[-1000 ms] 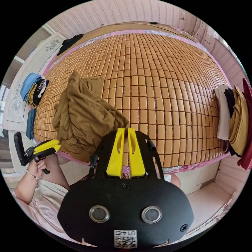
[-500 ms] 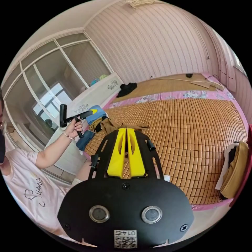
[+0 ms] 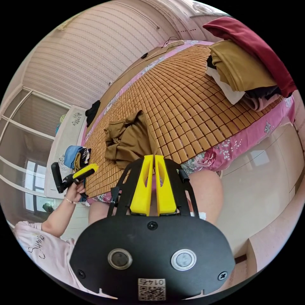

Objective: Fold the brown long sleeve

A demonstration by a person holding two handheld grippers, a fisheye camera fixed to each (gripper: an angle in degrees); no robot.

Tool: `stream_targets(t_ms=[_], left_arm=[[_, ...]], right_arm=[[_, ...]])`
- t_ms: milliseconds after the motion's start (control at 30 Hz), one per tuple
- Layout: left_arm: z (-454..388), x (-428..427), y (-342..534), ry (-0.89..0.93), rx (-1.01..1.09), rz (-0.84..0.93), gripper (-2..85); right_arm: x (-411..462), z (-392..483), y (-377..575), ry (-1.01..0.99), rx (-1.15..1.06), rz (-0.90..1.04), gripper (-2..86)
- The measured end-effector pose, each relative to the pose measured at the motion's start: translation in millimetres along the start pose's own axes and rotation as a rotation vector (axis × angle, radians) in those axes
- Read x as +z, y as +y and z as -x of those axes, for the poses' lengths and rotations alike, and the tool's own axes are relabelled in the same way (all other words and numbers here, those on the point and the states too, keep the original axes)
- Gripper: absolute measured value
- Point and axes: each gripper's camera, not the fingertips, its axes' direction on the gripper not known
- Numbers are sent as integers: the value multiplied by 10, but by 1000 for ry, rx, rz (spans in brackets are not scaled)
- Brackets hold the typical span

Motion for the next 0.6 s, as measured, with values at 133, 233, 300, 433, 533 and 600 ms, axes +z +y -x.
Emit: stream_targets(t_ms=[133, 233, 300, 433, 533, 600], left_arm=[[-478, 366, 122, -124, 108, 39, 88], [-482, 438, -154, -130, 54, 30, 106], [-509, 513, -336, -146, 78, 49, 101], [-487, 755, -482, -103, 88, 208, 5], [-379, 588, -326, -60, 54, 178, -6], [-277, 408, -146, -70, 46, 148, -8]], right_arm=[[-137, 26, -28, -49, -45, 25, 2], [-342, 132, -51, -112, -106, 15, 2], [-500, 208, -59, -169, -142, -1, 2], [-880, 465, -122, -373, -235, -35, 2], [-1017, 697, -226, -442, -324, -43, 2], [-1002, 837, -333, -490, -365, -21, 2]])
